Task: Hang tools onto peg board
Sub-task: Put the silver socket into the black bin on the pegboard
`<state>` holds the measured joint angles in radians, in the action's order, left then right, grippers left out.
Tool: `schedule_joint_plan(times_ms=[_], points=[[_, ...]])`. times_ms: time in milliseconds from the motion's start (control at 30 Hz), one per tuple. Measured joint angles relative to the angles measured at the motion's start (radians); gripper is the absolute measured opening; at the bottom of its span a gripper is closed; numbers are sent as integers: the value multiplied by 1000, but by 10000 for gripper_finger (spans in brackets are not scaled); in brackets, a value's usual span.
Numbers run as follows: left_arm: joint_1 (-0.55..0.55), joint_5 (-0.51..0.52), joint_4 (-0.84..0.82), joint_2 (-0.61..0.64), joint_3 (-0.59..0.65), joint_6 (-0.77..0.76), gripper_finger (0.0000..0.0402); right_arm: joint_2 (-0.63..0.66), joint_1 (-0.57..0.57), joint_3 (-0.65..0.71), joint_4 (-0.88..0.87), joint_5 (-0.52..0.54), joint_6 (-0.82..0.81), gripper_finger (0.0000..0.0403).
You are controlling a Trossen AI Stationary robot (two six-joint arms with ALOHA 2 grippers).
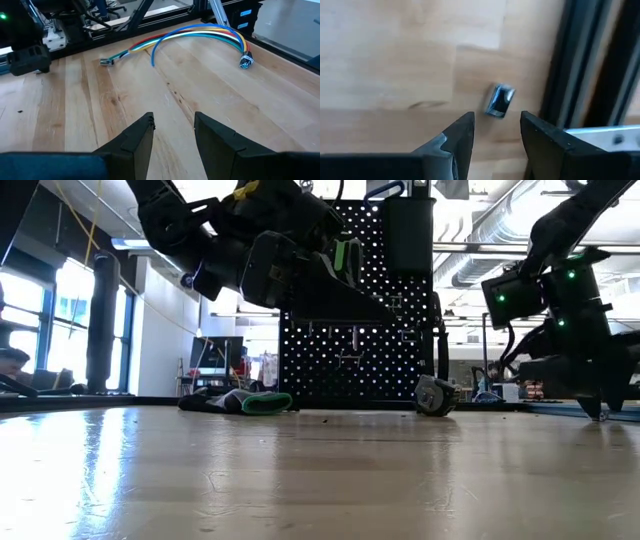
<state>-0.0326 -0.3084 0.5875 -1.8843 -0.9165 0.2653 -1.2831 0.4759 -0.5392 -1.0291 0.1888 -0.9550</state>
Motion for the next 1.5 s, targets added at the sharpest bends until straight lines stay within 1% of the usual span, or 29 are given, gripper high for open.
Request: schedule_joint_plan(times_ms=[100,267,400,600,733,833,1033,1133,1267,1367,1433,1500], points=[[0,0,0,0,0,0,136,0,1,0,-1,46,-12,156],[0,0,-6,0,0,0,136,0,20,0,32,65,4,156],[0,0,-7,0,0,-1,136,0,40,0,77,45,34,156],[0,0,-8,0,0,-11,136,0,68,0,76,23,47,155],[-1,0,-14,0,0,-18,136,0,63,-1,76,-7,52,144],[-1,0,-17,0,0,-19,136,1,42,-1,53,-40,54,135],[-1,0,-22,0,0,-14,136,1,-29,-2,-3,-14,-15,134],[-1,0,-23,0,0,-12,136,1,-86,-2,-4,-34,-26,134],[-1,0,-23,0,0,-9,136,2,-164,-2,8,-19,-67,134],[-1,0,-23,0,0,-1,136,2,-184,-2,33,-18,-94,134],[-1,0,-22,0,0,0,136,2,-183,-2,78,-47,-122,134],[-1,0,-18,0,0,1,136,2,-189,-2,175,-99,-97,134]])
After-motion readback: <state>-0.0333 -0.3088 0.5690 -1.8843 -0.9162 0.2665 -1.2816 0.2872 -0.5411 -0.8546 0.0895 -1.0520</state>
